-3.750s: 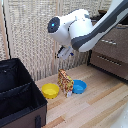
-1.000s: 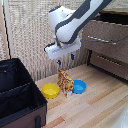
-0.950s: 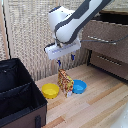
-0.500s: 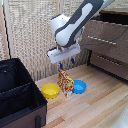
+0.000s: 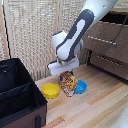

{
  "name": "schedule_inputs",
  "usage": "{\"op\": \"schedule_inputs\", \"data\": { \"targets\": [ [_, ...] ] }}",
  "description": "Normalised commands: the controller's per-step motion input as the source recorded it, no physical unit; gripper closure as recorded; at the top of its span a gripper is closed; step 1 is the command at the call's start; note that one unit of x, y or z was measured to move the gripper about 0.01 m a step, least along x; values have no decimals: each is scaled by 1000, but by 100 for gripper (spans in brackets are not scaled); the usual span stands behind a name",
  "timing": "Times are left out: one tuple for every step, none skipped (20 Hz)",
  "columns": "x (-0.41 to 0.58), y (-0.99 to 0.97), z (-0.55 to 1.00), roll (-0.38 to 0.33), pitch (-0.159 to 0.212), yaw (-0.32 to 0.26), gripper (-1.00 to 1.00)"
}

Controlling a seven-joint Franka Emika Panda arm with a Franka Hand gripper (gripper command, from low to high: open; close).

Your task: Locate and clasp the grip of the topmost drawer. Steadily and circumspectly yank the drawer open. Discover and seize the nutrition bar using your clamp. Deposit the nutrition bar in the accessible drawer. Unclench the nutrition bar.

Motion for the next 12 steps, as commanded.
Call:
{"op": "schedule_inputs", "data": {
  "targets": [
    [0,103,-137,-1,-16,-13,-100],
    [0,37,-111,0,0,0,-100],
    [0,91,-69,0,0,0,100],
    [89,66,-140,0,95,59,100],
    [9,6,-60,0,69,79,100],
    [0,0,-49,0,43,57,100],
    [34,0,0,0,23,55,100],
    [103,0,0,0,0,6,100],
    [31,0,-40,0,0,0,100],
    [0,0,-71,0,0,54,100],
    [134,0,-43,0,0,40,100],
    [97,0,0,0,0,37,100]
  ]
}}
